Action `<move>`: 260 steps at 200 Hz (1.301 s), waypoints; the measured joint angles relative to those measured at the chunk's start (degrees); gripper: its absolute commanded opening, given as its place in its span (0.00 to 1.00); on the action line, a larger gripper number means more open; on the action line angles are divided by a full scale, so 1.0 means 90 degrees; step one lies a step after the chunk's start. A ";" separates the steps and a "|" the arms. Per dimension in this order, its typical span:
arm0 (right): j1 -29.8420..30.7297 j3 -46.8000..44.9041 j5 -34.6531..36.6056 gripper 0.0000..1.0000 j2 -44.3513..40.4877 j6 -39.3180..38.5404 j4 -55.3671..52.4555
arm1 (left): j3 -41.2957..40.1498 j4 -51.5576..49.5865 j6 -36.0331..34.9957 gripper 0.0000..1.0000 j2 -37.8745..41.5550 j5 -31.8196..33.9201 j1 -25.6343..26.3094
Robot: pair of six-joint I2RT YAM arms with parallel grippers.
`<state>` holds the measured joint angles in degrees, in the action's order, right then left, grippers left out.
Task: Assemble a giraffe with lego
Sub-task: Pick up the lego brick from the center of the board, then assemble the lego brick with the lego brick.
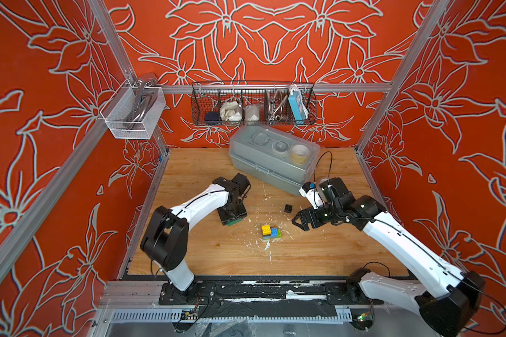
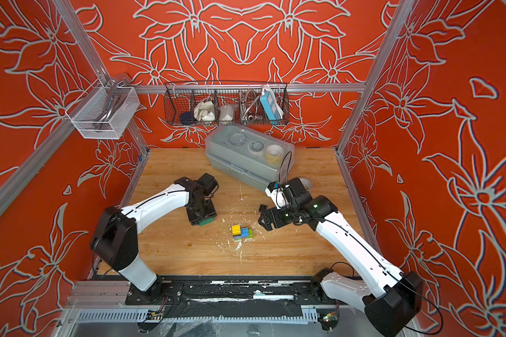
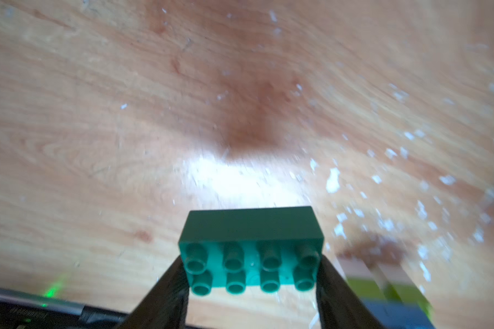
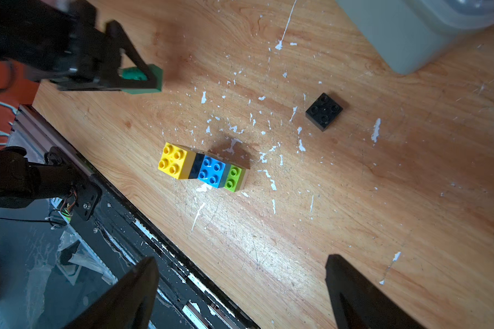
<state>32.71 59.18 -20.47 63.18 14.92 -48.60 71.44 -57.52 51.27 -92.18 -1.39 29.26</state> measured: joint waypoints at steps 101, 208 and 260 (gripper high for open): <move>-0.0007 -0.0430 -0.0012 0.96 -0.0279 0.0119 0.0272 | 0.1770 -0.1197 0.0168 0.52 -0.0376 -0.0219 0.1430; -0.0265 -0.0491 0.0299 0.97 -0.0449 0.0126 0.0204 | 0.2458 -0.1525 0.0092 0.51 -0.1275 -0.0384 0.1877; -0.0350 -0.0491 0.0408 0.96 -0.0454 0.0126 0.0202 | 0.2526 -0.1608 0.0063 0.51 -0.1362 -0.0398 0.1960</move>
<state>29.56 54.76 -16.80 59.09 16.05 -46.78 94.17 -71.99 51.83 -104.44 -4.97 46.89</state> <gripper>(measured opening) 0.965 0.609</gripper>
